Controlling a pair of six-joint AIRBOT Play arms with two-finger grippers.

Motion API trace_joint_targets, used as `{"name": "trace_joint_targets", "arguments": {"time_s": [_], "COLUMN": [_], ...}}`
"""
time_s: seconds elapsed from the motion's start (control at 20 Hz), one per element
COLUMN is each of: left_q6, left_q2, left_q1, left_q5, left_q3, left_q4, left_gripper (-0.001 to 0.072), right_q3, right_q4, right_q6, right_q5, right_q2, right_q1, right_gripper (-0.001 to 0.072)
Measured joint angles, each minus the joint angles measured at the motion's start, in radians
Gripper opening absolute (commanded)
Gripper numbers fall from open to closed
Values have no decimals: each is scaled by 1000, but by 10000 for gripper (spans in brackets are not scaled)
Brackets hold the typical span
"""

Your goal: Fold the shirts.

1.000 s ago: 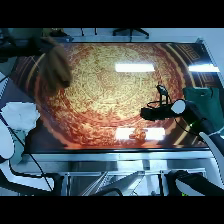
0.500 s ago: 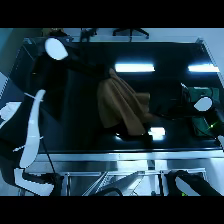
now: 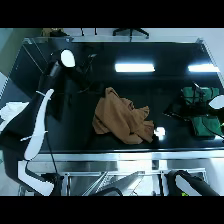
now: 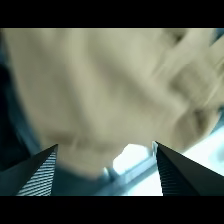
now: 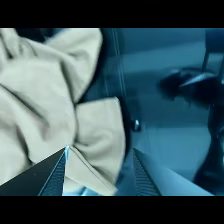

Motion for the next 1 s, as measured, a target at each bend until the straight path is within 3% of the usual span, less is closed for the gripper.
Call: {"name": "trace_joint_targets", "arguments": {"time_s": [0.15, 0.4, 0.65, 0.7, 0.75, 0.85, 0.9, 0.95, 1.0], "left_q6": [0, 38, 144, 158, 167, 182, 188, 194, 196], "left_q2": [119, 277, 272, 259, 248, 227, 220, 216, 218], "left_q1": [65, 97, 50, 35, 23, 8, 5, 6, 13], "left_q5": [56, 352, 591, 616, 639, 675, 687, 694, 696], "left_q3": [-318, -813, -1001, -1011, -1013, -1004, -988, -969, -941], "left_q4": [0, -97, -313, -344, -363, -372, -369, -360, -362], "left_gripper": [659, 659, 658, 626, 431, 168, 13, 15, 15], "right_q3": [-70, -234, -298, -302, -305, -308, -309, -307, -302], "right_q4": [0, 91, 174, 182, 199, 253, 291, 329, 365], "right_q6": [-21, -98, -168, -180, -194, -240, -269, -297, -325], "right_q5": [27, 36, -17, -28, -40, -57, -70, -78, -91], "right_q2": [-4, -19, -101, -124, -148, -191, -209, -223, -234], "right_q1": [-20, -6, 64, 83, 103, 133, 143, 149, 154], "right_gripper": [468, 468, 468, 468, 467, 455, 298, 49, 15]}}
